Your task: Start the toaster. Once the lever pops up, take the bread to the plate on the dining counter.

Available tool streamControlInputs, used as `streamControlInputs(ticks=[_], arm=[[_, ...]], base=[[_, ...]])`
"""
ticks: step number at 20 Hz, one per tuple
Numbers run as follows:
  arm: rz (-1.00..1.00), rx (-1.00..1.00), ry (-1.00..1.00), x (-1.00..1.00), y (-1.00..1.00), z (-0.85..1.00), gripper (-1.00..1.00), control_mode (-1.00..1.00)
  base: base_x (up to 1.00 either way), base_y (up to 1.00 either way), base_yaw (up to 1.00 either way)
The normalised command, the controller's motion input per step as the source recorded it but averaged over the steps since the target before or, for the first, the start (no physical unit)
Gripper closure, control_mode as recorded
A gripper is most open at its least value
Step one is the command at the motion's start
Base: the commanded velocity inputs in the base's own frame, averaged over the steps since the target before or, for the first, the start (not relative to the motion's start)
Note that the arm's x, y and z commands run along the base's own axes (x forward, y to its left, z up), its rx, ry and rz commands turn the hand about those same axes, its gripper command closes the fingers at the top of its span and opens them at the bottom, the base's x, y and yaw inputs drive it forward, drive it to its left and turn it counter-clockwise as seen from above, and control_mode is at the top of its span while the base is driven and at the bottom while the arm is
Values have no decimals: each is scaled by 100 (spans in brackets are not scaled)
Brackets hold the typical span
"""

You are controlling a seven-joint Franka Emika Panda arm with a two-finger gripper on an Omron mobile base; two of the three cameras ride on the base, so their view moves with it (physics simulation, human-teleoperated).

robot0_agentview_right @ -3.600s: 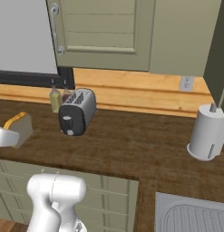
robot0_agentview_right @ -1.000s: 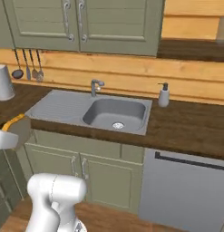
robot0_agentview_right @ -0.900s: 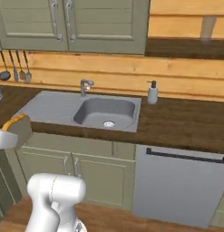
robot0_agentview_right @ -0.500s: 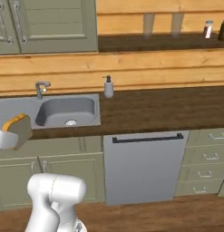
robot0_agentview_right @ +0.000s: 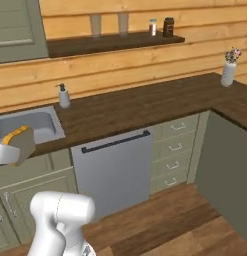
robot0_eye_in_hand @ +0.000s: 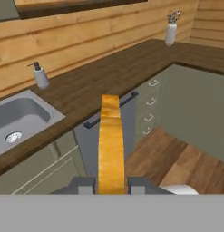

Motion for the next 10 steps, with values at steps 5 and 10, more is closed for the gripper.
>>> streamControlInputs(ticks=[5, 10], arm=[[0, 0, 0, 0, 0, 0, 100, 100], [0, 0, 0, 0, 0, 0, 100, 100]], base=[[3, -25, -54], [9, -24, -53]])
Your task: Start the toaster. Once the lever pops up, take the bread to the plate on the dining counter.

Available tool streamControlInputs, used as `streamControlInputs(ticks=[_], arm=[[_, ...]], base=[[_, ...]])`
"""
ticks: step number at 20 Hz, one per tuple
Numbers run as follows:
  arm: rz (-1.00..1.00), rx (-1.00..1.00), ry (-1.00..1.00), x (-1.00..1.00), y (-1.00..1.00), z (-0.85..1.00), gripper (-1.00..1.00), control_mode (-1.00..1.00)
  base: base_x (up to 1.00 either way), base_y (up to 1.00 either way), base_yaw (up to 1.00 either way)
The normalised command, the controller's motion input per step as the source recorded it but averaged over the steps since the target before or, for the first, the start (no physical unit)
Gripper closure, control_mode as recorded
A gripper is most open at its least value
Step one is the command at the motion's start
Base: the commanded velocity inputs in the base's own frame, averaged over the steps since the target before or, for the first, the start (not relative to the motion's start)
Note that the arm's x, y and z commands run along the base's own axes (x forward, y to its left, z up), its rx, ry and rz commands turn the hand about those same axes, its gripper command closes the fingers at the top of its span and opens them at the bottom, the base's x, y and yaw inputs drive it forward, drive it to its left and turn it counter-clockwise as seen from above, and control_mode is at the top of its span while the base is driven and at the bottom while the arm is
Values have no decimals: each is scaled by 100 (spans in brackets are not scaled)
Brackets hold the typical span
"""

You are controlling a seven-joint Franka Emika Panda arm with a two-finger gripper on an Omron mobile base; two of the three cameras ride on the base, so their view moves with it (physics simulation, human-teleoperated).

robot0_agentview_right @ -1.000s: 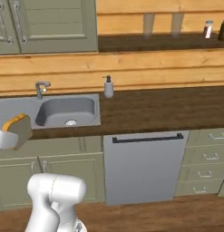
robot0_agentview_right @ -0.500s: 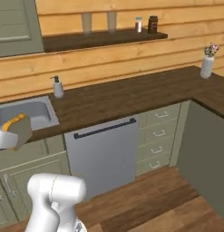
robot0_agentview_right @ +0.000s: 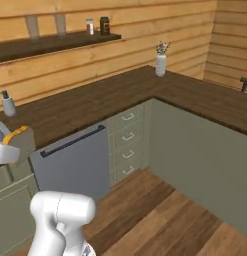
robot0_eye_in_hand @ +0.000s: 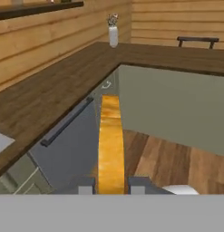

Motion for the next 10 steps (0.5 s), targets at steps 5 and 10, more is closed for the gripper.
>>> streamControlInputs(ticks=[5, 10], arm=[[0, 0, 0, 0, 0, 0, 100, 100], [0, 0, 0, 0, 0, 0, 100, 100]], base=[[17, -19, -52], [26, -14, -48]])
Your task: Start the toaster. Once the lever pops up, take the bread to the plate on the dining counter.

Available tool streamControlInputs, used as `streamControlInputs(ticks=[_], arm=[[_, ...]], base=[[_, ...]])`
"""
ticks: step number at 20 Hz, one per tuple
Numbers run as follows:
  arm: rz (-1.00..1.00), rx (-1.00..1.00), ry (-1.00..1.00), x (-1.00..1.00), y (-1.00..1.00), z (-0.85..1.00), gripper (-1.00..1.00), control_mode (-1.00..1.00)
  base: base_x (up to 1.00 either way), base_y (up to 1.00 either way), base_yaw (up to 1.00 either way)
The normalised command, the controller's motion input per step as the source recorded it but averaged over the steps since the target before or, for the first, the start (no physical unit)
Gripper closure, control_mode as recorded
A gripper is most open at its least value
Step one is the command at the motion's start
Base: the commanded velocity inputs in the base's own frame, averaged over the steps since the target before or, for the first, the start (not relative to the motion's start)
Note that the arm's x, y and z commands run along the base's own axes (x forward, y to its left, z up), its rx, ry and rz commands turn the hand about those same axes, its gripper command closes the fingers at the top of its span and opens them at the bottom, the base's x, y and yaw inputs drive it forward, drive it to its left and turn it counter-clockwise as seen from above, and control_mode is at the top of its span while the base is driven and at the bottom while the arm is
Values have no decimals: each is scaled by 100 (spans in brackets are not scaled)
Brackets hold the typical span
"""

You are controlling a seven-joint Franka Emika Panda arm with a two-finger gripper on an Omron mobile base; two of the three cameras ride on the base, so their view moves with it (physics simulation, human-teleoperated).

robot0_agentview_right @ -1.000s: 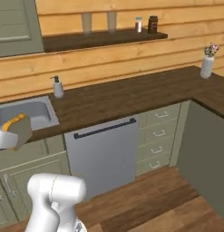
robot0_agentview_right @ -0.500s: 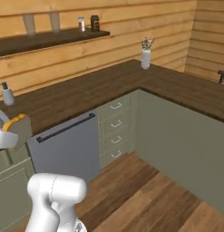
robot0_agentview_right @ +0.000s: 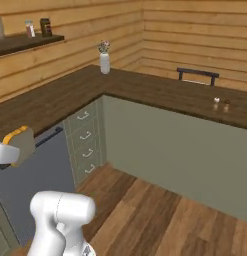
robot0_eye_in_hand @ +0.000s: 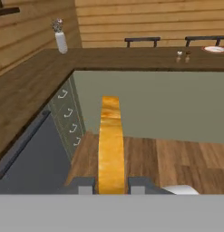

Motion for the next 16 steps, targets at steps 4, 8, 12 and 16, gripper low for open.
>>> streamControlInputs(ticks=[4, 8, 12, 16], arm=[[0, 0, 0, 0, 0, 0, 100, 100], [0, 0, 0, 0, 0, 0, 100, 100], [0, 0, 0, 0, 0, 0, 100, 100], [0, 0, 0, 0, 0, 0, 100, 100]], base=[[33, -17, -40], [36, -29, -31], [37, -39, -26], [42, -43, -22]])
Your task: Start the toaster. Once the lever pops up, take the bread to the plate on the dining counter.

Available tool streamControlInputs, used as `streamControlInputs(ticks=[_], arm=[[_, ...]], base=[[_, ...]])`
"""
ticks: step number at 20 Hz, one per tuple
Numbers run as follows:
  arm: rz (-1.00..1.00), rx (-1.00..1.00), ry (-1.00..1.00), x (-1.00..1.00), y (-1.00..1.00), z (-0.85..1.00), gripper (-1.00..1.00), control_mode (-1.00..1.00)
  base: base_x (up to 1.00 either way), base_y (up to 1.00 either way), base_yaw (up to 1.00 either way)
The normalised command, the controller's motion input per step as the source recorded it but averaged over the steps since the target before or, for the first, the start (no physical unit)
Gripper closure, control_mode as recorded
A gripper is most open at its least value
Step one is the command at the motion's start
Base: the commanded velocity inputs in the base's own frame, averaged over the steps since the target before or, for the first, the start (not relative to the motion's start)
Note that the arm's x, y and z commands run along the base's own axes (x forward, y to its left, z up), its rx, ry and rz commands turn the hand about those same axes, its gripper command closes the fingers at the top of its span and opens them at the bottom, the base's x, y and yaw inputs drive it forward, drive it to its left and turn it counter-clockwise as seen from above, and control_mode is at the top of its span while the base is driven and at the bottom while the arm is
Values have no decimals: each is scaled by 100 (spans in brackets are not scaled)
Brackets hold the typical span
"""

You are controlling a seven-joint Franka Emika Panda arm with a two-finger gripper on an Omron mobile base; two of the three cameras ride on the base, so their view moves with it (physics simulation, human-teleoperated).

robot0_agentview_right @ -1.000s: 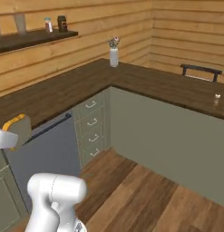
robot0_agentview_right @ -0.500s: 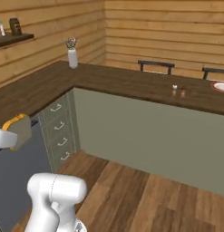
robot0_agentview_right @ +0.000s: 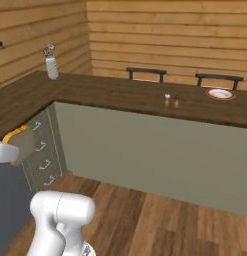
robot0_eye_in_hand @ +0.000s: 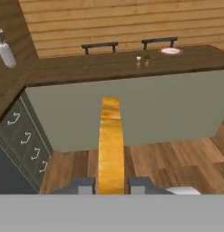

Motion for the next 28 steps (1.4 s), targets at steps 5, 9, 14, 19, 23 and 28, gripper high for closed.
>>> streamControlInputs(ticks=[5, 9, 14, 19, 23, 28], arm=[[0, 0, 0, 0, 0, 0, 100, 100], [0, 0, 0, 0, 0, 0, 100, 100], [0, 0, 0, 0, 0, 0, 100, 100], [0, 0, 0, 0, 0, 0, 100, 100], [0, 0, 0, 0, 0, 0, 100, 100], [0, 0, 0, 0, 0, 0, 100, 100]], base=[[47, -52, -18], [53, -58, -16], [59, -56, -17], [65, -54, -15], [68, -53, -15], [67, -50, -14]])
